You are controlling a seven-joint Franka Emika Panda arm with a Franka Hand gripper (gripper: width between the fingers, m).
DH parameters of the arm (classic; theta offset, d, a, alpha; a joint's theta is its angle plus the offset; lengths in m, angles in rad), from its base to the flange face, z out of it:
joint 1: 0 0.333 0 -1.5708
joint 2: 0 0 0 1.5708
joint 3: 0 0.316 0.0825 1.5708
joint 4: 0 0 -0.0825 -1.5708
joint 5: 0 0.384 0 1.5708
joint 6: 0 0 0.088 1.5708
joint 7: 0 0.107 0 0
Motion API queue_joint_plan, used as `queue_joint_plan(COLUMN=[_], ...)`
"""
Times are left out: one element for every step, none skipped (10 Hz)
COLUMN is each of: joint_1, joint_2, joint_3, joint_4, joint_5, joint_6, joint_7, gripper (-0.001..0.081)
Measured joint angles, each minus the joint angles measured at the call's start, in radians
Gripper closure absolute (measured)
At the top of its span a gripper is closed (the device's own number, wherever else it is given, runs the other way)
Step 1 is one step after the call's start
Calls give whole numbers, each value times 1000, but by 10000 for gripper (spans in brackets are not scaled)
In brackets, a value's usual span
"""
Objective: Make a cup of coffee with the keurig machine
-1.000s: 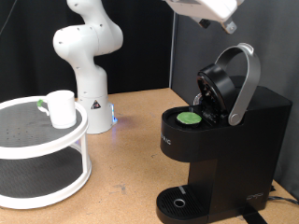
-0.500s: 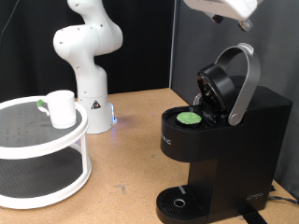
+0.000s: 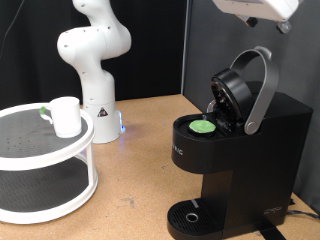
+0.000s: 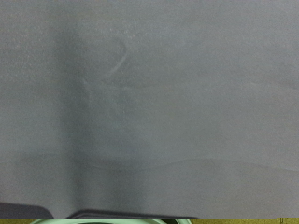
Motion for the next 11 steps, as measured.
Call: queue_joint_plan(joint_1=[4,5,8,8,8,9,8,8,8,8,8], joint_2=[6,14,22,29,36,43,47,48,48,48,48], joint_3=[12,24,35,46,54,62,68,72,75,75,75], joint_4=[3,4,4,4,4,3,2,-1,-4,-5,-7], joint_5=[0,0,0,0,-1,-1,-1,-1,-6,-11,-17], joint_6=[9,18,29,35,41,48,55,63,73,84,92], joint_7=[13,21,25,25,25,25,25,25,27,27,27], gripper=[1,1,1,110,110,283,283,460,460,668,668])
